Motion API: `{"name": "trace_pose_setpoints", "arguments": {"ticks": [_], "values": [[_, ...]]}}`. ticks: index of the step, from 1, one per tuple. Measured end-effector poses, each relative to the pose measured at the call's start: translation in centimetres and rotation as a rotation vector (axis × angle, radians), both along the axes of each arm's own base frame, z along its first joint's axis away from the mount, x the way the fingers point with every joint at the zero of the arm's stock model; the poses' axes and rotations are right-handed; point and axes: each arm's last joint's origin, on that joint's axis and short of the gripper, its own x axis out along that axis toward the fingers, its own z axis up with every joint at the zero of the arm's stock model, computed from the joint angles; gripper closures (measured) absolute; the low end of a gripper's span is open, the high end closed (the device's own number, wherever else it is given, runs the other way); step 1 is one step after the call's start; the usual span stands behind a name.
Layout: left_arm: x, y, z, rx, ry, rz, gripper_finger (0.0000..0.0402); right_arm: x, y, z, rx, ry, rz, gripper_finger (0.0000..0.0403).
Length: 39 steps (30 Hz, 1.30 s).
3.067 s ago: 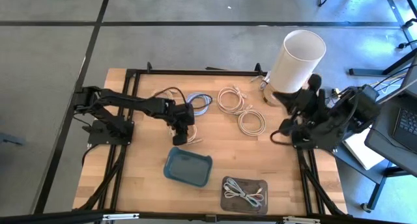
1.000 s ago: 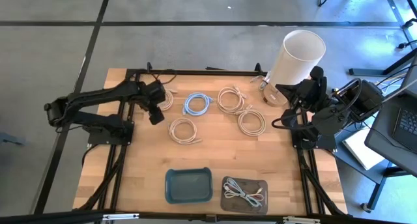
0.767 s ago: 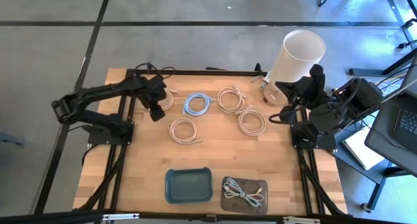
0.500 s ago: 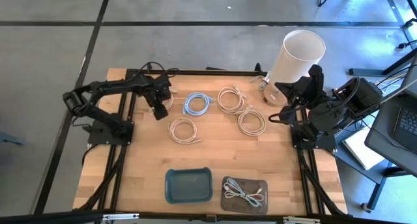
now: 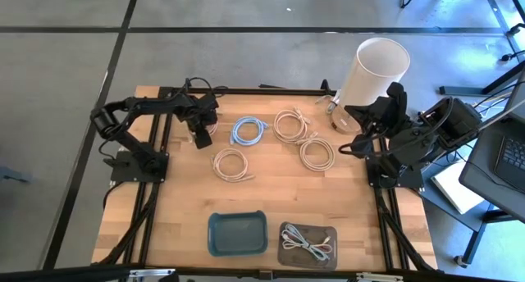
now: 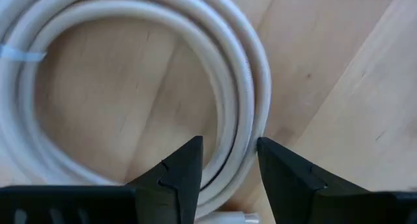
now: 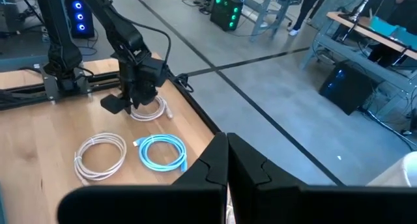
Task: Pick & Place USB Port
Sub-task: Put the brown HDMI cable into the blue bin
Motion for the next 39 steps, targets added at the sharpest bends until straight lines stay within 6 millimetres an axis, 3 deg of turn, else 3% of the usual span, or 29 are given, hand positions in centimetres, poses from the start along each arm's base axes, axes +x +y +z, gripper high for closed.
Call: {"name": "trace_pose_setpoints", "arguments": {"ticks": [7, 13, 19, 24, 28, 39], "values": [[0.5, 0.5, -0.8, -0.003, -0.016, -0.040, 0.0276, 0.0, 0.0, 0.0, 0.003, -0.006, 0.000, 0.0398], [0.5, 0.5, -0.8, -0.003, -0.022, -0.046, 0.0373, 0.0, 0.0, 0.0, -0.003, -0.001, 0.003, 0.0393], [0.1, 0.0, 0.5, -0.008, 0.012, -0.015, 0.0373, 0.1, 0.0, 0.1, -0.016, 0.008, 0.010, 0.0392], [-0.4, -0.7, 4.1, -0.019, 0.008, 0.009, 0.0373, 0.1, 0.0, 0.1, -0.033, 0.021, 0.018, 0.0392], [-0.5, -1.9, 7.8, -0.072, -0.094, 0.041, 0.0373, 0.1, 0.0, 0.1, -0.036, 0.022, 0.018, 0.0391], [-0.3, -7.6, 20.3, -0.306, -0.694, 0.005, 0.0373, 0.2, -0.3, 0.1, -0.062, 0.036, 0.004, 0.0391]]}}
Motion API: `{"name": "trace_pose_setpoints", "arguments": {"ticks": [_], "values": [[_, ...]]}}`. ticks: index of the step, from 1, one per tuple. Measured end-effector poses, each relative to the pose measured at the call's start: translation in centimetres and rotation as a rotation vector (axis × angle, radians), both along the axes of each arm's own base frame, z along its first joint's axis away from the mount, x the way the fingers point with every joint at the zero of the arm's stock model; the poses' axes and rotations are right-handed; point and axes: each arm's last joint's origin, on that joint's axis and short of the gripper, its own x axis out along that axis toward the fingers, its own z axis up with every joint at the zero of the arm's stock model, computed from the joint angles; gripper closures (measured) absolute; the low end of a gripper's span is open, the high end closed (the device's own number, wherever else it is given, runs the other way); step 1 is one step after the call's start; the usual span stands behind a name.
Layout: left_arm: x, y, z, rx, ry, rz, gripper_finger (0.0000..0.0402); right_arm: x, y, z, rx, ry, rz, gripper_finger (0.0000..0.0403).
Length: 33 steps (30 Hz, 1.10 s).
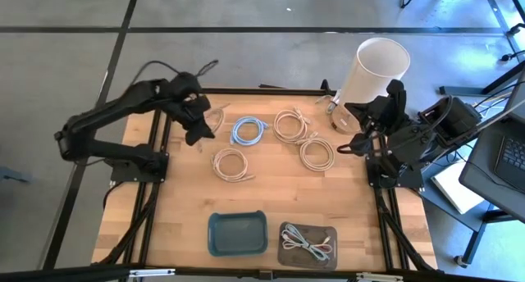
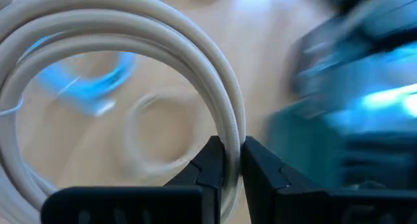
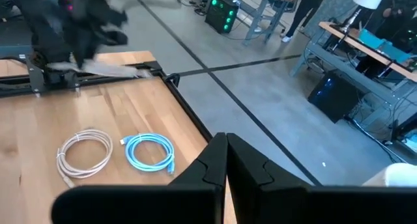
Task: Pick & Place USB Port
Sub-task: Put the brown HDMI cable into the blue bin
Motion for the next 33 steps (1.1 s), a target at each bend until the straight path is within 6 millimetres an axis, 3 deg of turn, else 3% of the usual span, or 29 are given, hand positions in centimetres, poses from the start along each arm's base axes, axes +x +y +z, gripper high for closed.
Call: {"name": "trace_pose_setpoints", "arguments": {"ticks": [5, 10, 17, 23, 29, 33], "values": [[0.6, -2.8, 4.6, -0.200, -0.349, -0.126, 0.0373, 0.1, -0.1, 0.0, 0.013, 0.008, 0.004, 0.0391], [1.7, -5.9, 6.7, -0.331, -0.481, -0.253, 0.0373, 0.1, -0.1, -0.1, 0.027, 0.015, 0.017, 0.0391], [4.8, -10.4, 5.0, -0.389, -0.336, -0.277, 0.0373, 0.1, 0.1, -0.3, 0.093, 0.053, 0.082, 0.0391], [8.1, -15.3, 2.6, -0.432, -0.247, -0.462, 0.0373, 0.1, 0.3, -0.4, 0.167, 0.064, 0.108, 0.0391], [9.5, -20.2, 0.9, -0.501, -0.210, -0.697, 0.0373, 0.1, 0.2, -0.4, 0.178, 0.016, 0.058, 0.0391], [9.9, -22.1, -0.4, -0.502, -0.176, -0.790, 0.0373, 0.2, 0.2, -0.2, 0.210, -0.036, 0.033, 0.0391]]}}
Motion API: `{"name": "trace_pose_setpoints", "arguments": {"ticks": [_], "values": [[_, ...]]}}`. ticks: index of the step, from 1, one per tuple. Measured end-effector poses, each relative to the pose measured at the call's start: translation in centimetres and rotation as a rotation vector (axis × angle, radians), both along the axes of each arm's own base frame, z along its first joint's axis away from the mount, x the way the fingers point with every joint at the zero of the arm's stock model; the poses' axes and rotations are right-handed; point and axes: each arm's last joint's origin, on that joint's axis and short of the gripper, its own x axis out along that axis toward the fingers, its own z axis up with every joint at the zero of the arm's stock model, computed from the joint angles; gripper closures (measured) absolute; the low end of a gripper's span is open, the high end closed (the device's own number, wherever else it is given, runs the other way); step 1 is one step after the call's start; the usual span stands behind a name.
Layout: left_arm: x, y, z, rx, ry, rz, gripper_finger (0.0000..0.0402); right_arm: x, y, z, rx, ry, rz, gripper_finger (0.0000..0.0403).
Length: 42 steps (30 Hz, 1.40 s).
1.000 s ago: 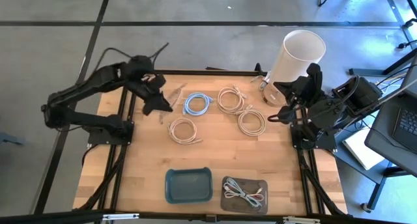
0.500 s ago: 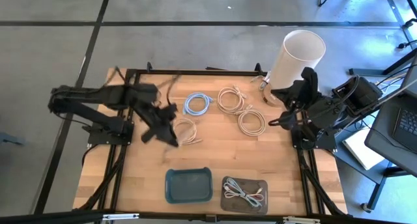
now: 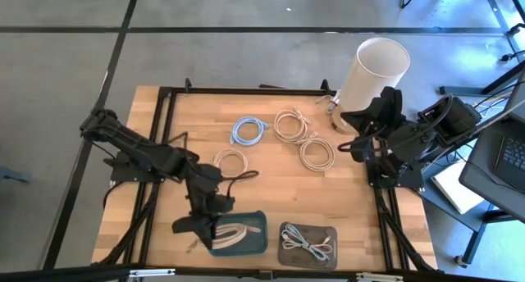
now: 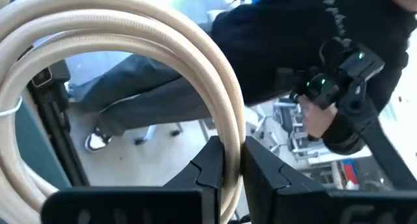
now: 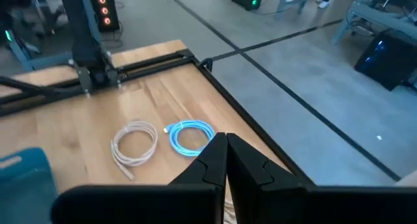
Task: Pick & Place USB Port
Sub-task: Put the brown HDMI cable into the blue bin
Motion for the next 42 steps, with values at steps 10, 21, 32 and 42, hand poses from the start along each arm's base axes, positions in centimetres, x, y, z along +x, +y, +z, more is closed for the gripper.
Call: {"name": "trace_pose_setpoints", "arguments": {"ticks": [10, 21, 32, 42], "values": [[2.7, -0.2, -6.1, -0.051, 0.090, -0.070, 0.0373, 0.6, 0.3, -0.1, -0.012, 0.011, 0.021, 0.0391], [5.9, 0.4, -11.8, -0.138, 0.128, -0.126, 0.0373, 0.6, 0.4, -0.2, -0.016, 0.037, 0.055, 0.0391], [7.1, 0.2, -13.7, -0.140, 0.028, -0.156, 0.0373, 0.4, 0.3, -0.3, -0.029, 0.066, 0.057, 0.0391], [5.8, 0.6, -16.1, -0.127, 0.087, -0.088, 0.0373, 0.4, 0.3, -0.4, -0.033, 0.074, 0.057, 0.0391]]}}
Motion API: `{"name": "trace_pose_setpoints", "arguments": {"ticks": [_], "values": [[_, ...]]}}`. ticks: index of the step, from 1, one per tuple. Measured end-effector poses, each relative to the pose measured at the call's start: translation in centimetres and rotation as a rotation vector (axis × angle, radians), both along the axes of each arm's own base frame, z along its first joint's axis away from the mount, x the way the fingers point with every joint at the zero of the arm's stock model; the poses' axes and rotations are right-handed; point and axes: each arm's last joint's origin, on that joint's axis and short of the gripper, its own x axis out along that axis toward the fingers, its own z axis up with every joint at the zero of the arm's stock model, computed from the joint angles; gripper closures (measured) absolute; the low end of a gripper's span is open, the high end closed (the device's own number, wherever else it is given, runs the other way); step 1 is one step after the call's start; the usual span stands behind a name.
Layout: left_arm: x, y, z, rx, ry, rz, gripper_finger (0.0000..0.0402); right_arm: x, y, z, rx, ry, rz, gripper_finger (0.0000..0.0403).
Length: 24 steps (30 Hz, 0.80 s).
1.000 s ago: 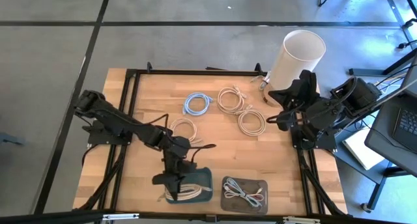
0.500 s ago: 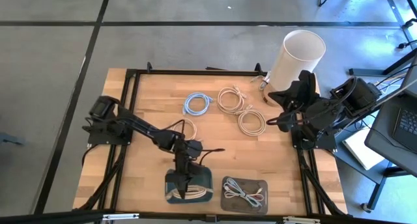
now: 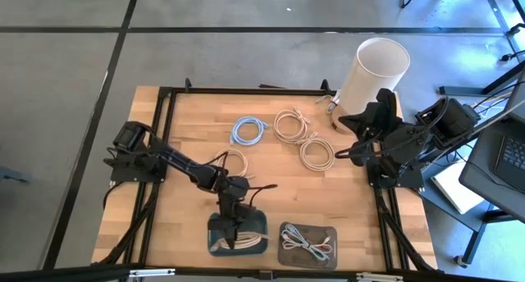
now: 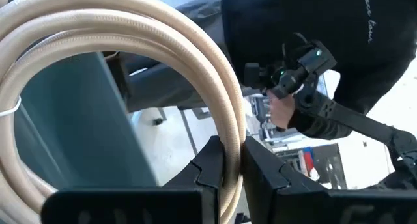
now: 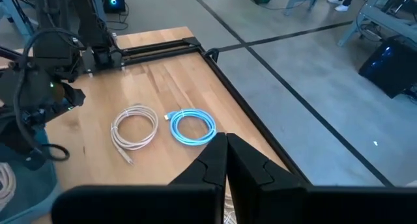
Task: Pick & Place USB Port
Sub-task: Put the brown HDMI cable into the blue bin
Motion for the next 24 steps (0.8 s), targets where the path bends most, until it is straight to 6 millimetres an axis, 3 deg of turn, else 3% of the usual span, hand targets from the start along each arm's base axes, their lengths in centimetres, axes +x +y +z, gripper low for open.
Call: {"name": "trace_pose_setpoints", "arguments": {"ticks": [4, 10, 24], "values": [[-1.1, 0.3, -1.3, -0.036, 0.017, 0.049, 0.0373, 0.0, 0.0, 0.0, 0.009, 0.007, 0.010, 0.0391], [-2.1, 0.6, -1.7, -0.107, 0.013, 0.104, 0.0373, 0.0, 0.0, 0.0, 0.009, 0.008, 0.010, 0.0391], [-3.1, -1.0, -2.1, -0.097, 0.047, 0.023, 0.0373, 0.0, 0.0, 0.0, 0.001, -0.007, -0.003, 0.0391]]}}
